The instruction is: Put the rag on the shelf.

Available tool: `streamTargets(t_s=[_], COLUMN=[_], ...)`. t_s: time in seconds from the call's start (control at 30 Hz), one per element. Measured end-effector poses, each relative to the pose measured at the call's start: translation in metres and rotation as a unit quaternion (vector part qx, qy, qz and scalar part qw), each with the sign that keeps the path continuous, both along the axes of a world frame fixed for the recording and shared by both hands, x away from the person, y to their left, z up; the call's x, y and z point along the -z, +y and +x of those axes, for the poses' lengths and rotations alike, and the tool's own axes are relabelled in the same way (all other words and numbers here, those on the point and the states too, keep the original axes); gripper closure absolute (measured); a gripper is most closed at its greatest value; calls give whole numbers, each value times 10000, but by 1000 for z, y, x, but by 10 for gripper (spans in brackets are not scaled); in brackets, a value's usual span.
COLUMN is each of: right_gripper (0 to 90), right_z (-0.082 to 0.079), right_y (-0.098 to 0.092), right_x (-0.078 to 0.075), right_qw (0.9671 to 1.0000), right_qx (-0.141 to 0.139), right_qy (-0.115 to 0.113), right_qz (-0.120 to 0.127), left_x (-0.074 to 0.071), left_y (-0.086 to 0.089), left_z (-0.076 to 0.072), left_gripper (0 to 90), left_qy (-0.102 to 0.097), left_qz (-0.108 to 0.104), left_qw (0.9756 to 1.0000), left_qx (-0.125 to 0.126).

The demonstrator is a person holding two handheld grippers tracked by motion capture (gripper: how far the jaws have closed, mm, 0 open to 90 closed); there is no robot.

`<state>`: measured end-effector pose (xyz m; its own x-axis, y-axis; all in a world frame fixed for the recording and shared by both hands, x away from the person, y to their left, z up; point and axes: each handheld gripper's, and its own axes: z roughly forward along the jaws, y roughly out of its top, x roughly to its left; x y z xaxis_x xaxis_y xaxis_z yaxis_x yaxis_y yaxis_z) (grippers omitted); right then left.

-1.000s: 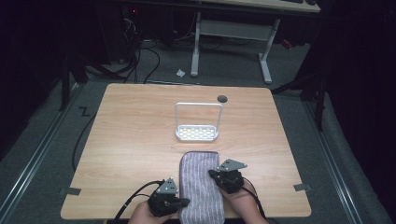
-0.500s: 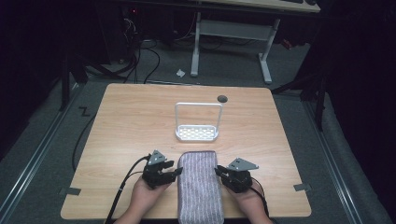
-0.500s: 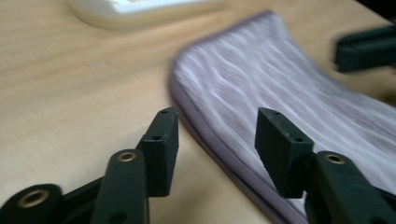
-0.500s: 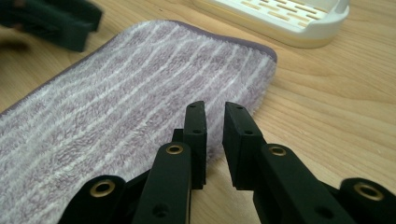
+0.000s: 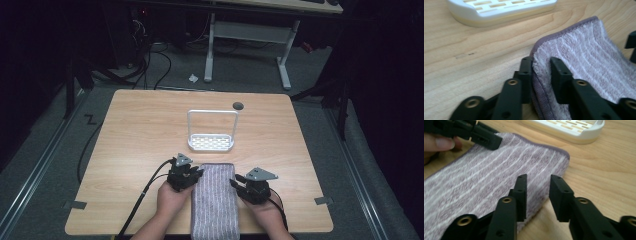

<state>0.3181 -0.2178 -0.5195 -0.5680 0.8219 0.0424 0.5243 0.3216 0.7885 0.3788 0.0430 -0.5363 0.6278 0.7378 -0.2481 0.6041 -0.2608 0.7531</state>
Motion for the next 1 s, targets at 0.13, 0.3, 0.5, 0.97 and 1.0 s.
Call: streamTargets(t_s=[0.13, 0.3, 0.5, 0.97, 1.0], right_gripper=[560, 539, 617, 838, 839], right_z=[10, 32, 51, 36, 34], right_y=[4, 6, 11, 20, 21], right_x=[-3, -4, 9, 8, 7], right_qw=[9997, 9985, 9963, 9990, 9991], right_qx=[224, 516, 651, 375, 368], right_qy=[6, 177, 563, 189, 151], right_qz=[11, 0, -52, -158, -138], left_x=[0, 0, 1, -1, -3], left_y=[-1, 0, 2, 5, 7], left_z=[0, 0, 1, -3, -5], left_gripper=[778, 790, 790, 805, 807], left_qy=[-3, 27, 98, -79, -126], left_qz=[28, -3, -86, -222, -269], left_qw=[10000, 10000, 9999, 9997, 9996], left_qx=[16, 22, 32, 10, -8])
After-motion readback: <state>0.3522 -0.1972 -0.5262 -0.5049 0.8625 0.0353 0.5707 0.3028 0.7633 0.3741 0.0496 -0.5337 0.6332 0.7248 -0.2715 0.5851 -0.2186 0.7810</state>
